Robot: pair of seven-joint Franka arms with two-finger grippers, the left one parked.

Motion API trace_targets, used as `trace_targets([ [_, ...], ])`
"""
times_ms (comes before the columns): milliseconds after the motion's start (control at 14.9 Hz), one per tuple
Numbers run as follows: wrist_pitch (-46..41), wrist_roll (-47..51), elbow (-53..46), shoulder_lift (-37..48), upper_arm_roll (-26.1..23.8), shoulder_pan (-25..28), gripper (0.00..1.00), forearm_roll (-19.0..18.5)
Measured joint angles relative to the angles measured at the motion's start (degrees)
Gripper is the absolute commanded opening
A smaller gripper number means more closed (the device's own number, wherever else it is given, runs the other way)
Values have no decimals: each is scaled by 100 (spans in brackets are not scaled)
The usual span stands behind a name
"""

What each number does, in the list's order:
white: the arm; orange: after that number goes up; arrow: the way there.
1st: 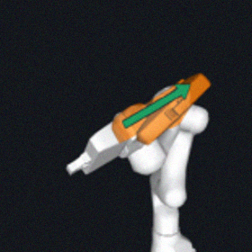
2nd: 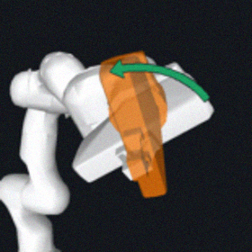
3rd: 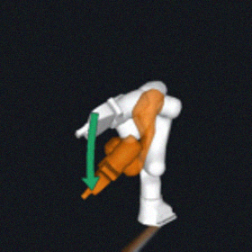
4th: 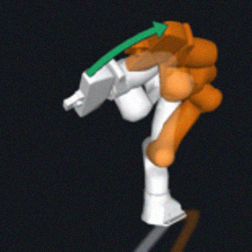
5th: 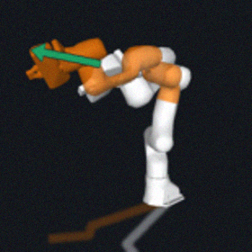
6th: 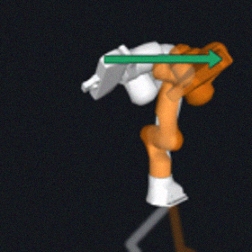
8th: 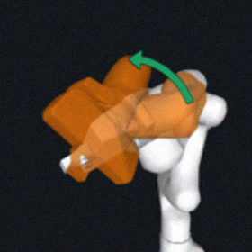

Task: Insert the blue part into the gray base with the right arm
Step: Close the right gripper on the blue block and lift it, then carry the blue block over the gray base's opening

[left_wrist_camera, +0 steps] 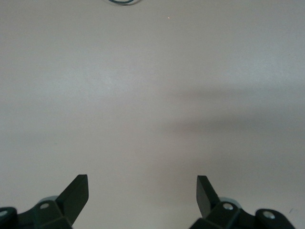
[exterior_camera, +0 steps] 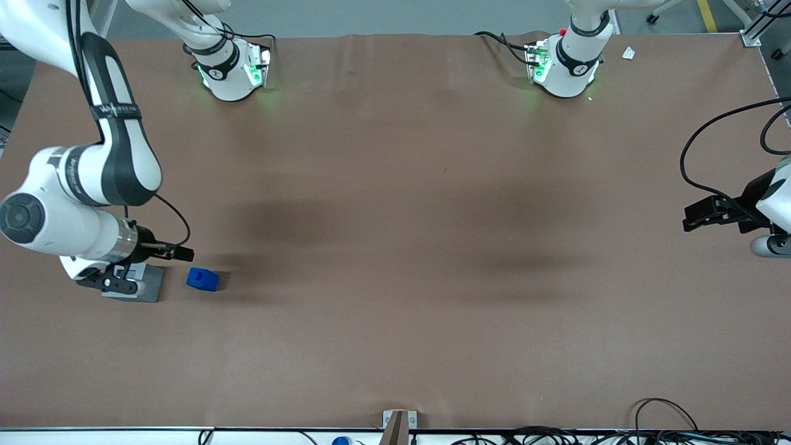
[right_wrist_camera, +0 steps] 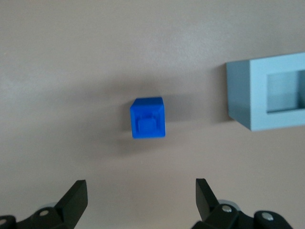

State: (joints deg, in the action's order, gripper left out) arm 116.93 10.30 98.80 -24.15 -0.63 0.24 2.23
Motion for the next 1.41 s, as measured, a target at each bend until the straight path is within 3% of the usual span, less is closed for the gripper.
trace_targets([
  [807, 952, 0, -3, -901, 27, -2, 99, 0],
  [874, 1003, -1, -3, -928, 26, -1, 94, 0],
  [1412, 1065, -8, -13, -993, 15, 8, 9, -64],
])
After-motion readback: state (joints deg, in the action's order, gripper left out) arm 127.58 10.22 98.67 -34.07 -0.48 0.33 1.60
